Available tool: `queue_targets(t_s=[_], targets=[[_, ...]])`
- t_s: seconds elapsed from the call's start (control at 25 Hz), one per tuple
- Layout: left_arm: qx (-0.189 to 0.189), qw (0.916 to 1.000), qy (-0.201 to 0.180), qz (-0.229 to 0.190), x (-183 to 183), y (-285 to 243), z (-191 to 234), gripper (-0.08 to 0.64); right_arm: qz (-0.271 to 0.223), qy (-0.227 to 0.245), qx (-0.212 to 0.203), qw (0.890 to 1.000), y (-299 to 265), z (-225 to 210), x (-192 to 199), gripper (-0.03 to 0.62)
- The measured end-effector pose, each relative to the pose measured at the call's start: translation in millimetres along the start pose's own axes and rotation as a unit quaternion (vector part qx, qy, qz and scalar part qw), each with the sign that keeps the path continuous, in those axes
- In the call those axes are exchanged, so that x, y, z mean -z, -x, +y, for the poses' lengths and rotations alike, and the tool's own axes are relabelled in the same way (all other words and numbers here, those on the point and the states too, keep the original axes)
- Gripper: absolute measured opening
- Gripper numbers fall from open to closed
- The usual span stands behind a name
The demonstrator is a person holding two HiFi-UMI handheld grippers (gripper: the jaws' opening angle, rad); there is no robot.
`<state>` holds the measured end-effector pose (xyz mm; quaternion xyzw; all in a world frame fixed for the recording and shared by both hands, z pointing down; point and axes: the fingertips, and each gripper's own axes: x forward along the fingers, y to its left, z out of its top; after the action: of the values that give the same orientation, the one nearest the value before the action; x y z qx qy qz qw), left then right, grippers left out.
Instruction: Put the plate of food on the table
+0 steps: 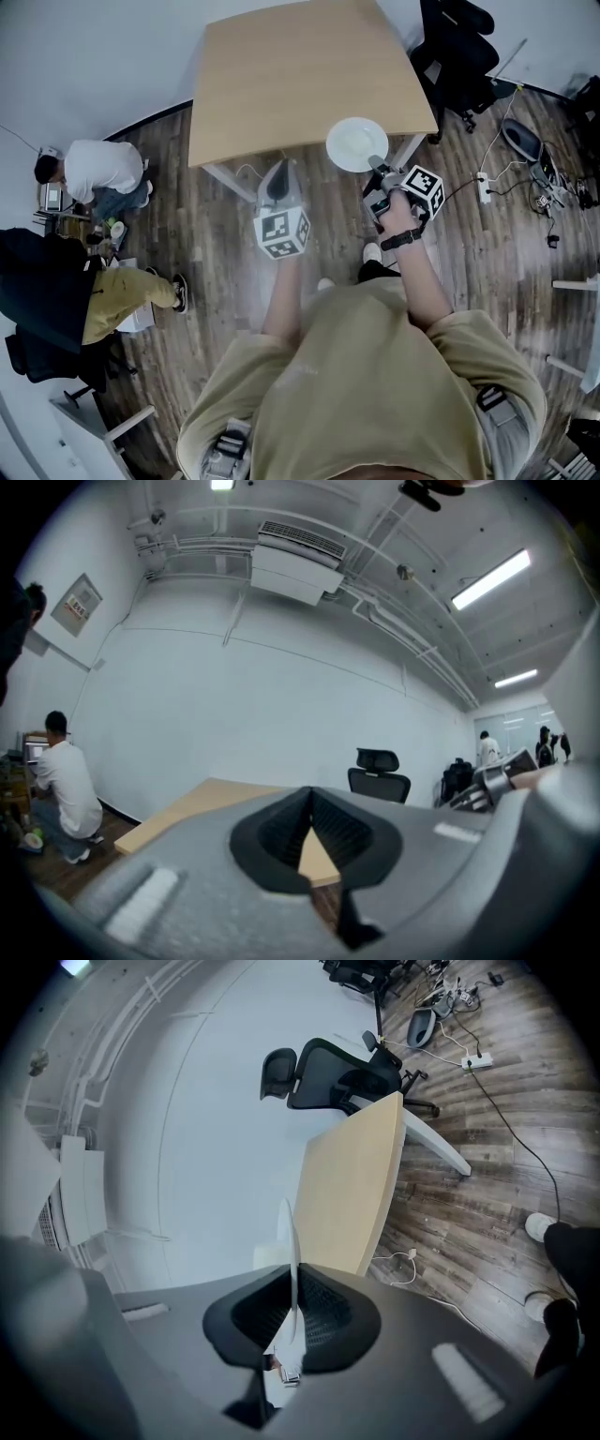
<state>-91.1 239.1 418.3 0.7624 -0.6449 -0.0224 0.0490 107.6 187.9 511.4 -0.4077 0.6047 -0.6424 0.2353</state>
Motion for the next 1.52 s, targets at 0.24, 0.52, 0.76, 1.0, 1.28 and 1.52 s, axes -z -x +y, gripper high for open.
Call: queue_targets(t_s=[0.24, 0.52, 0.76, 1.0, 1.28, 1.52], targets=[[-0.007, 0.9999, -0.007, -0.011, -5.3, -39.1, -21.9, -0.002, 0.024, 0.003, -0.010, 1.000, -21.9, 8.9, -31.8, 0.023], [-0.017, 0.9998, -0.011, -0.005, -14.1, -121.6, -58.4, -0.002, 0.029, -0.007, -0.024, 0.999, -60.0, 26.8, -112.3, 0.025], [-0.028, 0.9992, -0.025, 0.012, -1.1, -143.0, -81.9, -0.002, 0.032, 0.012, -0.020, 0.999, -68.3, 19.6, -147.3, 0.025], [-0.033, 0.9985, -0.030, 0.030, 12.2, -163.1, -76.1, -0.002, 0.053, -0.013, -0.017, 0.998, -92.5, 9.1, -146.9, 0.025], [-0.010, 0.9992, -0.024, 0.031, 17.7, -213.5, -43.8, -0.002, 0.041, -0.030, -0.022, 0.998, -151.5, 17.5, -154.2, 0.025], [-0.007, 0.9999, -0.007, 0.011, -3.7, -263.8, 28.6, -0.002, 0.020, -0.026, -0.026, 0.999, -215.1, 41.4, -151.1, 0.025]])
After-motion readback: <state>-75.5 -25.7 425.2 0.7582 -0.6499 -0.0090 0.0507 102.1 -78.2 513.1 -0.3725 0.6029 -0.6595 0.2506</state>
